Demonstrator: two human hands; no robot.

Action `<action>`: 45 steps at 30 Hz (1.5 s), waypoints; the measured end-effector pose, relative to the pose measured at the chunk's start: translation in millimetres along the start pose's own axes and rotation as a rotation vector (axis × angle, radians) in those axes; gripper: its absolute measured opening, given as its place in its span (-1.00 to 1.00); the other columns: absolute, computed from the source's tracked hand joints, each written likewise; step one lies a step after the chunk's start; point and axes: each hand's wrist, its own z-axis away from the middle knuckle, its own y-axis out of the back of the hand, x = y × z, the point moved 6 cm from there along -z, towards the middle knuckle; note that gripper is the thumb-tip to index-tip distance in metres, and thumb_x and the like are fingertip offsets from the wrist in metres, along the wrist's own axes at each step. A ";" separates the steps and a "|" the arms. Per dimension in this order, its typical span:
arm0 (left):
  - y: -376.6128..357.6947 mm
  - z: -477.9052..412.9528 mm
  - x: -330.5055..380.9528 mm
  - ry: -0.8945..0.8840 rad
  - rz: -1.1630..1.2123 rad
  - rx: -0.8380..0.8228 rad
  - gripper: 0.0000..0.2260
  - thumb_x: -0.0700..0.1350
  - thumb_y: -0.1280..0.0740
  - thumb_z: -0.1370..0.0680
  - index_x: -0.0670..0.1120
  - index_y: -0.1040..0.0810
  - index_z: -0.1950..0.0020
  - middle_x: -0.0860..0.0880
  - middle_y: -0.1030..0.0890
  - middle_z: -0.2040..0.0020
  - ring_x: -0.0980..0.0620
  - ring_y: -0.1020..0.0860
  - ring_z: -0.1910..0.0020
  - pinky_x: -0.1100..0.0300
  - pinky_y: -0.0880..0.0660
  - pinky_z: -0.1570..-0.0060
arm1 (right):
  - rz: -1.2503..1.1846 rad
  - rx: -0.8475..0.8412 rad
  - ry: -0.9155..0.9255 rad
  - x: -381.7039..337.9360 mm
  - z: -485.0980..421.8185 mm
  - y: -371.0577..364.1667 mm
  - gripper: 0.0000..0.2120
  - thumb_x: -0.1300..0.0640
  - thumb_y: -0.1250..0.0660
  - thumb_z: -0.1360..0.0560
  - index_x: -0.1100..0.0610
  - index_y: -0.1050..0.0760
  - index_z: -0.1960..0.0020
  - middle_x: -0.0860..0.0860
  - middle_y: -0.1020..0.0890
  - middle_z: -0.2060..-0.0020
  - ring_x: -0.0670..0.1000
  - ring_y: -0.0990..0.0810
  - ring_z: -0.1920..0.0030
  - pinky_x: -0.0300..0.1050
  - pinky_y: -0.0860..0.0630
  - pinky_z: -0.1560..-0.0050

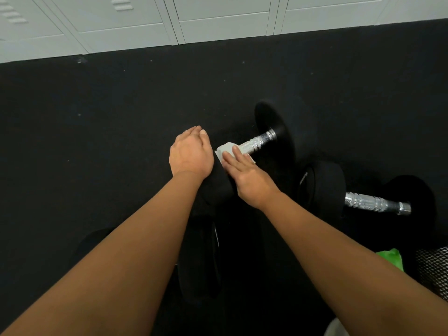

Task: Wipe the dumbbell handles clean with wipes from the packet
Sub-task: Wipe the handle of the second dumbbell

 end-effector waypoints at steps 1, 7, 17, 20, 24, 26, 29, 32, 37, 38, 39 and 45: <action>1.0 -2.5 -0.4 0.005 0.005 -0.004 -0.61 -0.02 0.01 -0.66 -0.11 -0.41 -0.39 -0.05 -0.44 -0.39 -0.01 -0.33 -0.41 0.07 -0.23 -0.38 | 0.010 0.002 0.027 -0.3 -2.7 -0.8 -0.45 0.42 -0.15 -0.50 0.25 -0.19 -0.48 0.13 -0.18 -0.50 0.17 0.02 -0.52 -0.09 0.20 -0.45; 6.9 -20.5 -1.5 0.083 0.043 -0.068 -0.61 -0.01 0.02 -0.66 -0.12 -0.51 -0.27 -0.12 -0.56 -0.21 -0.12 -0.48 -0.21 0.03 -0.36 -0.15 | 0.071 0.127 -0.029 17.5 -6.1 -3.1 -0.38 0.50 -0.26 -0.38 0.27 -0.30 -0.42 0.18 -0.34 -0.42 0.24 -0.17 -0.46 0.07 -0.03 -0.44; 8.4 -30.3 -4.8 0.114 0.066 -0.087 -0.61 0.01 0.00 -0.65 -0.13 -0.53 -0.22 -0.14 -0.61 -0.08 -0.14 -0.54 -0.08 0.06 -0.40 -0.04 | 0.064 0.136 0.041 14.4 -23.6 -2.0 -0.46 0.47 -0.21 -0.43 0.28 -0.33 -0.40 0.17 -0.35 -0.42 0.21 -0.18 -0.47 0.03 0.03 -0.45; 8.7 -33.1 -5.7 0.130 0.065 -0.099 -0.62 0.01 0.00 -0.65 -0.10 -0.51 -0.27 -0.13 -0.60 -0.14 -0.15 -0.53 -0.13 0.08 -0.38 -0.04 | 0.017 0.230 -0.035 18.3 -12.4 -2.3 -0.53 0.46 -0.22 -0.41 0.32 -0.43 -0.32 0.21 -0.46 -0.33 0.28 -0.31 -0.40 0.15 -0.18 -0.40; 8.9 -34.5 -4.0 0.124 0.037 -0.109 -0.62 0.01 0.00 -0.66 -0.09 -0.52 -0.26 -0.14 -0.60 -0.08 -0.10 -0.52 0.01 0.12 -0.31 0.06 | 0.035 0.154 0.076 7.3 -12.8 -6.1 -0.50 0.49 -0.31 -0.34 0.33 -0.46 -0.28 0.21 -0.46 -0.32 0.29 -0.32 -0.39 0.18 -0.15 -0.39; 9.6 -34.5 -3.8 0.129 0.044 -0.116 -0.63 0.01 -0.01 -0.65 -0.10 -0.53 -0.23 -0.13 -0.60 -0.05 -0.06 -0.48 0.07 0.11 -0.34 0.05 | 0.059 0.142 0.094 8.5 -22.2 -2.5 -0.49 0.49 -0.32 -0.35 0.32 -0.45 -0.29 0.20 -0.45 -0.34 0.27 -0.30 -0.41 0.14 -0.09 -0.41; 10.3 -36.4 -4.7 0.139 0.072 -0.118 -0.63 0.00 -0.01 -0.65 -0.11 -0.54 -0.21 -0.15 -0.60 -0.10 -0.14 -0.52 -0.07 0.08 -0.38 -0.02 | 0.050 0.179 0.025 16.8 -30.6 4.6 -0.51 0.51 -0.29 -0.38 0.32 -0.44 -0.30 0.20 -0.45 -0.34 0.26 -0.28 -0.42 0.10 -0.07 -0.42; 10.5 -37.9 -5.2 0.146 0.074 -0.124 -0.63 -0.01 -0.01 -0.64 -0.13 -0.55 -0.16 -0.16 -0.59 -0.11 -0.18 -0.51 -0.10 0.11 -0.32 0.04 | 0.063 0.220 -0.013 25.8 -22.0 4.5 -0.51 0.51 -0.28 -0.39 0.32 -0.44 -0.30 0.20 -0.46 -0.34 0.27 -0.29 -0.41 0.12 -0.13 -0.41; 10.1 -43.6 -7.1 0.181 0.096 -0.158 -0.62 0.01 -0.02 -0.64 -0.13 -0.53 -0.22 -0.16 -0.57 -0.17 -0.18 -0.49 -0.16 0.06 -0.37 -0.07 | 0.183 0.125 0.228 11.4 -20.5 -6.6 -0.53 0.46 -0.25 -0.33 0.34 -0.48 -0.24 0.24 -0.50 -0.29 0.32 -0.39 -0.33 0.23 -0.26 -0.31; 9.9 -46.3 -7.9 0.192 0.101 -0.169 -0.62 0.01 -0.02 -0.64 -0.12 -0.53 -0.24 -0.16 -0.56 -0.18 -0.18 -0.49 -0.16 0.06 -0.38 -0.09 | 0.198 0.123 0.237 12.2 -22.9 -6.7 -0.50 0.48 -0.30 -0.30 0.34 -0.48 -0.24 0.24 -0.50 -0.29 0.32 -0.39 -0.33 0.24 -0.26 -0.31; 9.8 -48.6 -8.5 0.202 0.104 -0.179 -0.62 0.01 -0.02 -0.64 -0.12 -0.52 -0.25 -0.17 -0.56 -0.19 -0.19 -0.49 -0.17 0.05 -0.38 -0.10 | 0.206 0.130 0.217 15.3 -24.2 -6.0 -0.45 0.50 -0.35 -0.28 0.33 -0.47 -0.26 0.23 -0.49 -0.30 0.32 -0.39 -0.34 0.23 -0.24 -0.32; 8.2 -55.8 -11.2 0.227 0.114 -0.199 -0.62 0.00 -0.03 -0.63 -0.15 -0.53 -0.22 -0.18 -0.54 -0.20 -0.20 -0.48 -0.16 0.05 -0.37 -0.09 | 0.228 0.127 0.143 24.9 -19.1 -6.1 -0.41 0.50 -0.37 -0.29 0.32 -0.43 -0.31 0.24 -0.47 -0.31 0.32 -0.39 -0.34 0.23 -0.25 -0.34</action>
